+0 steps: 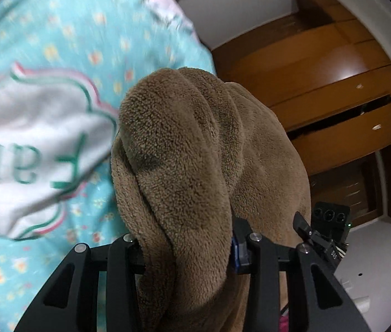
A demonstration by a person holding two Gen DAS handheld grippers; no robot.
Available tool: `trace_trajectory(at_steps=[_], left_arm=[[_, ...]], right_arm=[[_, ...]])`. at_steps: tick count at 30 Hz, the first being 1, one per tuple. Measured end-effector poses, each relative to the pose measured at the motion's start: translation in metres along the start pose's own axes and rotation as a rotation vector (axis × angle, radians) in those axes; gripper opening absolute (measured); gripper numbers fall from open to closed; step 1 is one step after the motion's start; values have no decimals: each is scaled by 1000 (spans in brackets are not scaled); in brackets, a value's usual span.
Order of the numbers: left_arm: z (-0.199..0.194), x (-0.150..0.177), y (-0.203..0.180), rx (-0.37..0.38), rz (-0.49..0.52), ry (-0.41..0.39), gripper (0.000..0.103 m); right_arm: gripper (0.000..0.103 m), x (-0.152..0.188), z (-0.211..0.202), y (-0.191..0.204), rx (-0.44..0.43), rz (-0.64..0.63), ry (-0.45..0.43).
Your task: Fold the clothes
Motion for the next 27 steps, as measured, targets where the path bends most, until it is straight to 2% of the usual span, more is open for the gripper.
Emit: trace_trajectory(at_steps=[2, 3, 4, 6, 8, 11, 13, 16, 19, 21, 23, 24, 27], left_arm=[[19, 4, 3, -28, 11, 20, 45], [25, 4, 6, -31, 7, 22, 50], [26, 4, 7, -30, 6, 21, 56], [25, 4, 9, -34, 4, 13, 64], [18, 2, 7, -54, 26, -10, 68], [1, 1, -2, -98, 81, -61, 68], [-18, 3, -19, -122, 139, -121, 68], [-45, 9, -48, -132, 222, -204, 70], [-50, 29, -71, -75, 269, -204, 72], [-46, 47, -84, -42, 308, -179, 72], [-22, 51, -95, -38, 364, -151, 73], [-12, 55, -98, -45, 393, -137, 73], [4, 73, -96, -125, 474, -98, 73]], right_arm=[[47, 6, 3, -21, 21, 45, 15], [49, 11, 6, -30, 28, 69, 18], [50, 13, 8, -39, 34, 92, 20], [60, 13, 7, -51, 42, 130, 28], [62, 13, -3, -56, 66, 116, 23], [71, 10, -16, -51, 164, 38, -26], [75, 0, -33, -34, 249, -32, -91], [80, -20, -41, 7, 262, -150, -134], [82, -34, -9, 47, 302, -305, -65], [82, -26, 7, 38, 338, -353, 7], [82, -36, 44, 23, 336, -346, 78], [82, -36, 59, 18, 340, -339, 122], [82, -41, 99, 0, 443, -345, 203]])
Point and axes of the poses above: each gripper's, at about its wrist camera, not at the fingertips, and z roughly the way its jaws point, y to its left, x to its underside, the point moved 1 cm from there along z, roughly the way its jaws point, and after that the axes turned 8 degrees about -y, right-handed, at the moved point
